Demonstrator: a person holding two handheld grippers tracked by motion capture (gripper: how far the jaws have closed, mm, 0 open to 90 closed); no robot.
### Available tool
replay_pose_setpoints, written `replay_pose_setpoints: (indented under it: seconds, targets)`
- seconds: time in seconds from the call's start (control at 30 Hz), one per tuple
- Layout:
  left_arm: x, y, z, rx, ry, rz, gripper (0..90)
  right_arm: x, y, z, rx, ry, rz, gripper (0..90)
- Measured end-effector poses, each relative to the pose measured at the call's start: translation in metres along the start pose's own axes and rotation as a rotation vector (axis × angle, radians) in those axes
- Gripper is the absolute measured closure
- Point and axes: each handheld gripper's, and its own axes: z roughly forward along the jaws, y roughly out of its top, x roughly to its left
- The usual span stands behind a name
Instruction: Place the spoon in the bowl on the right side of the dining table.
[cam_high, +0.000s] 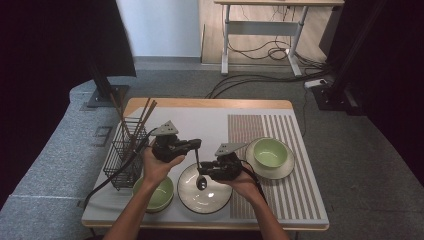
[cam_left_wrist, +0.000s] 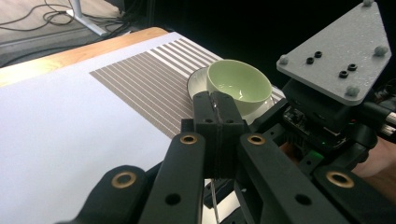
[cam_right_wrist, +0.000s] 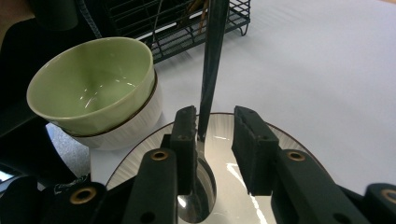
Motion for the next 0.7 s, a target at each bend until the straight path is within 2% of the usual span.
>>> replay_pose_setpoints:
  seconds: [0.5, 0.7]
  targets:
    - [-0.0004, -0.0007, 0.0024, 0.013, -0.013, 0.001, 90.0, 0.0009, -0.0012, 0.0057, 0.028, 0.042, -0.020, 84.5]
    - [0.0010, -0.0003, 0.0009, 0.016, -0.023, -0.003, 88.6, -0.0015, -0.0022, 0.0050, 0.019, 0.046, 0.008, 86.3]
